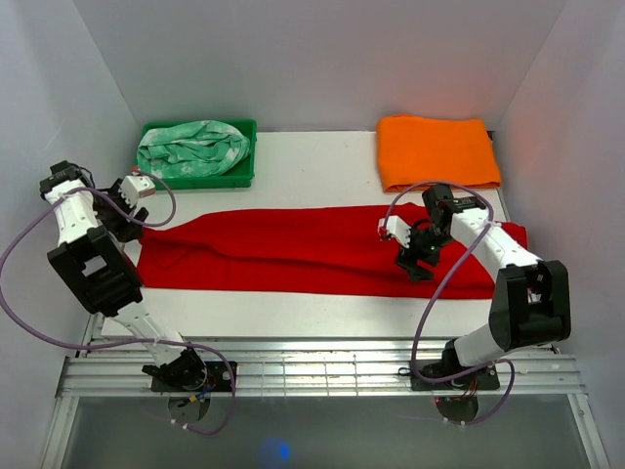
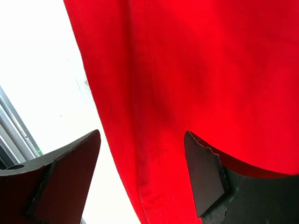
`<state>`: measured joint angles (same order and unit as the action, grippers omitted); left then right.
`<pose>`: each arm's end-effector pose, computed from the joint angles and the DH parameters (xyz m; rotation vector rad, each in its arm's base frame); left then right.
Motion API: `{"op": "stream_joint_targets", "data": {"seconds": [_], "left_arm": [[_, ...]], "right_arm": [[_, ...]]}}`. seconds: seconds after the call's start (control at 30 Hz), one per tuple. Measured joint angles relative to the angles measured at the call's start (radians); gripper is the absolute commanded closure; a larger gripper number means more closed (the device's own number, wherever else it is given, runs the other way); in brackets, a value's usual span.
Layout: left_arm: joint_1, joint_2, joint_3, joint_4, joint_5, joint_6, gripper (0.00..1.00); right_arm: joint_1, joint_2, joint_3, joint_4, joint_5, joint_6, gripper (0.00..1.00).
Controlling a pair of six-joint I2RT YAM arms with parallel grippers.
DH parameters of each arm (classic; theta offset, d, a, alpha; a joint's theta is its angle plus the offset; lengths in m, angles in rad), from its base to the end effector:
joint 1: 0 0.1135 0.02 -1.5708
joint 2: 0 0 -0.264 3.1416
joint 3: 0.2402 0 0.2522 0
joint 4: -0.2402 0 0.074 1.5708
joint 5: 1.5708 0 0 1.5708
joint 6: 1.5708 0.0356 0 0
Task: Fold and stack the trousers
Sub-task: Fold the trousers
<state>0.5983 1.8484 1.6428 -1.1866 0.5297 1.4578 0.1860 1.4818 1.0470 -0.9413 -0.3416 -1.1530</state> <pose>0.3101 0.1896 0.2731 1.1379 2.3315 -0.1645 0.2580 0.0607 0.2222 -1.7726 2.1638 0.3001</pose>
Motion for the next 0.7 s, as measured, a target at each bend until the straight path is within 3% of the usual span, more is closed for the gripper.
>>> {"op": "stream_joint_targets", "data": {"seconds": [0.2, 0.3, 0.5, 0.6, 0.63, 0.7], "left_arm": [[0.000, 0.020, 0.000, -0.020, 0.000, 0.100, 0.16], [0.000, 0.034, 0.000, -0.027, -0.002, 0.153, 0.16], [0.000, 0.045, 0.013, -0.063, -0.002, 0.243, 0.15], [0.000, 0.048, 0.023, -0.085, 0.008, 0.280, 0.15], [0.000, 0.051, 0.028, -0.097, 0.017, 0.298, 0.15], [0.000, 0.056, 0.033, -0.111, 0.037, 0.340, 0.15]], "right_arm": [[0.059, 0.023, -0.090, 0.079, 0.056, 0.024, 0.28], [0.068, 0.053, -0.109, 0.114, 0.088, 0.030, 0.37], [0.072, 0.082, -0.113, 0.186, 0.144, 0.050, 0.62], [0.073, 0.082, -0.113, 0.201, 0.158, 0.052, 0.78], [0.073, 0.082, -0.113, 0.203, 0.160, 0.053, 0.91], [0.074, 0.082, -0.114, 0.206, 0.164, 0.055, 0.92]]}}
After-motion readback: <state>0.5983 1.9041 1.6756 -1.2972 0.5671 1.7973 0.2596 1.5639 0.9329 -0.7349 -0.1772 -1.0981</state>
